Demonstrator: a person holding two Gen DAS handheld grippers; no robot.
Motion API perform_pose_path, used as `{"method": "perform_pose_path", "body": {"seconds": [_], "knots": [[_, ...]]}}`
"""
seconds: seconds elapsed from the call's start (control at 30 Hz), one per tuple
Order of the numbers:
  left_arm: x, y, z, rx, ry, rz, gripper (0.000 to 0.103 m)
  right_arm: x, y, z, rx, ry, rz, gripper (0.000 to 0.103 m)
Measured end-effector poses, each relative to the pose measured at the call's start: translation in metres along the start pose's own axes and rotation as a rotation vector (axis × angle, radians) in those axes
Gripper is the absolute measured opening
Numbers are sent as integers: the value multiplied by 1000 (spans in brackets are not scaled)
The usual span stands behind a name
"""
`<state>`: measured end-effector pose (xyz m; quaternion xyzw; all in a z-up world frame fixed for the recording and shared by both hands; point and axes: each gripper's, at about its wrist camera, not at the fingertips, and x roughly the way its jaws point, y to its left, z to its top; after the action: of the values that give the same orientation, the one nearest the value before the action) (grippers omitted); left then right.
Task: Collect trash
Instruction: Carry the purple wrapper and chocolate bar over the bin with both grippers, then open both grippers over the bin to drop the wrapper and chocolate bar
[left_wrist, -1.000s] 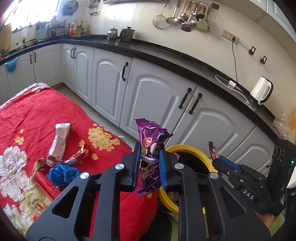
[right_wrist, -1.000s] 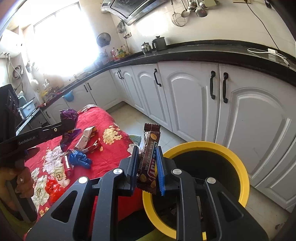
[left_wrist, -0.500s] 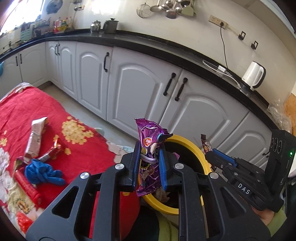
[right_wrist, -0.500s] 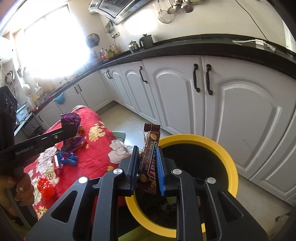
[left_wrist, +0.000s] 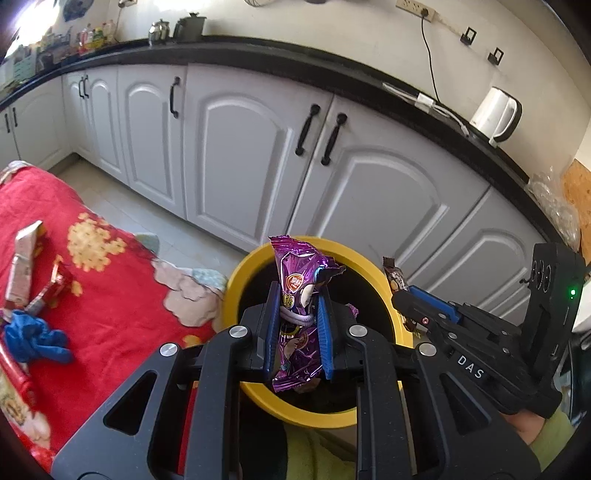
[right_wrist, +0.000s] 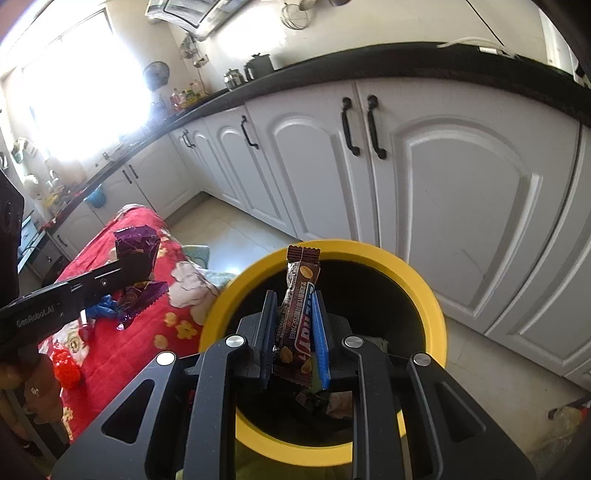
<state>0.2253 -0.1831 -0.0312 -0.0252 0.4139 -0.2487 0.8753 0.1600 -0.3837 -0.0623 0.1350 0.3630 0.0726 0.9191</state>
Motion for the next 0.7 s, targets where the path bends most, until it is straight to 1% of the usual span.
{"method": "perform_pose_path", "body": {"seconds": [0.37,0.7], "knots": [[34,-14,-9,16,79,-9,13,18,-30,-13,51,48,-27,18],[57,-19,-16,22,134,-17,14,28,-41,-18,78,78,-27,21]]}}
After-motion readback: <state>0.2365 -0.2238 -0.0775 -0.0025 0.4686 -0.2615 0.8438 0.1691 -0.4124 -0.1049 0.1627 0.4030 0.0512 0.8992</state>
